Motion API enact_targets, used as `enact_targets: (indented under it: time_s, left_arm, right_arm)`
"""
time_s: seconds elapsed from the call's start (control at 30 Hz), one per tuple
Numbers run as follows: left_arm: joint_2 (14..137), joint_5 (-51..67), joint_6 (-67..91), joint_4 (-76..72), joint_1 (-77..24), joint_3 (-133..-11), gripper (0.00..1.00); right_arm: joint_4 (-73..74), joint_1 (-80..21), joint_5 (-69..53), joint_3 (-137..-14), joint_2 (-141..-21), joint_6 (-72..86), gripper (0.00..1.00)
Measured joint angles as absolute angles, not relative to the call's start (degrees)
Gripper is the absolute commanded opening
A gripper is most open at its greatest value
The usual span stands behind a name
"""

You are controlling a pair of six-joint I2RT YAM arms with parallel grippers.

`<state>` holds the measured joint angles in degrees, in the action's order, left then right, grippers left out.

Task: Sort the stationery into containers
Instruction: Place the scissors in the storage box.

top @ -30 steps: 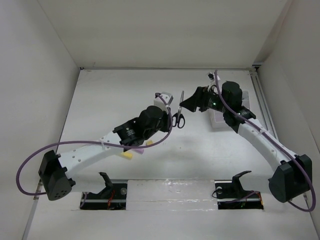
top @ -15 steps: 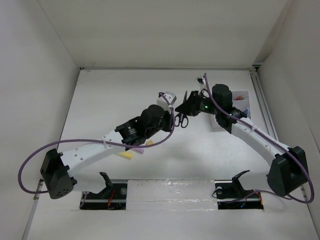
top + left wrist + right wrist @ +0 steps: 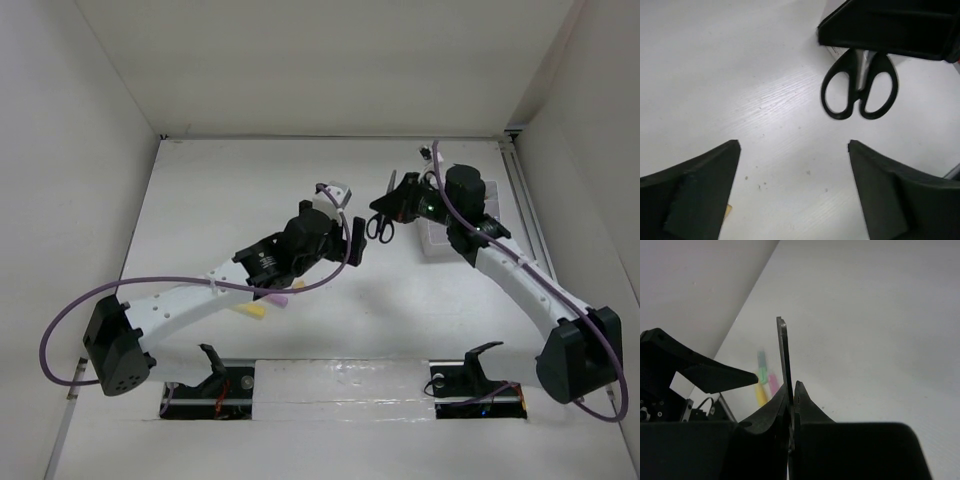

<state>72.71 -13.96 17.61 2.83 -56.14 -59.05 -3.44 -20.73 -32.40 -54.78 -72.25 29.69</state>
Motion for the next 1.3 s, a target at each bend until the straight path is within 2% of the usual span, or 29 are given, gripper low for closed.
enact_targets:
  time_s: [0.03,0.2,0.5,0.67,0.87,1.0,1.07,1.2,1.3]
  left_arm:
    - [72.7,-14.7,18.1,2.8,-56.1,-59.1,1.0]
    - [73.8,-19.7,20.6,5.7,-56.1,-61.0,1.0]
    - [76.7,-28.6,30.2,19.1,-56.1,-67.7,1.0]
    - [76.2,-29.6,34.6,25.2,-53.6,-67.2,1.0]
    - [72.2,-30.4,38.5,28.8,-43.3,-64.1,1.0]
    - [70.6,-31.4,40.9,29.9,-42.0,-64.1,1.0]
    - [70.6,-29.4,41.5,29.4,-39.3,-64.1,1.0]
    - [71.8,-22.3,41.9,25.9,-27.5,-64.2,1.0]
    - [76.4,-20.8,42.5,25.5,-22.4,-68.9,1.0]
  right_arm:
    - [-3.3,-19.7,-31.8,-54.5,-71.6,29.5,0.0]
    - [0.6,-14.8,-21.5,-54.4,-68.3,28.3,0.0]
    - [12.1,-4.6,12.7,-56.4,-66.3,31.0,0.0]
    - [14.6,1.4,22.1,-57.2,-66.3,32.9,0.0]
    - [14.8,3.1,25.1,-57.3,-66.4,33.2,0.0]
    - [14.9,3.8,25.1,-57.3,-66.2,33.2,0.0]
    - [15.0,3.8,24.6,-57.3,-65.6,32.9,0.0]
    - [14.3,3.8,20.5,-57.3,-62.9,32.0,0.0]
    - [13.1,3.7,16.1,-57.5,-61.9,31.7,0.0]
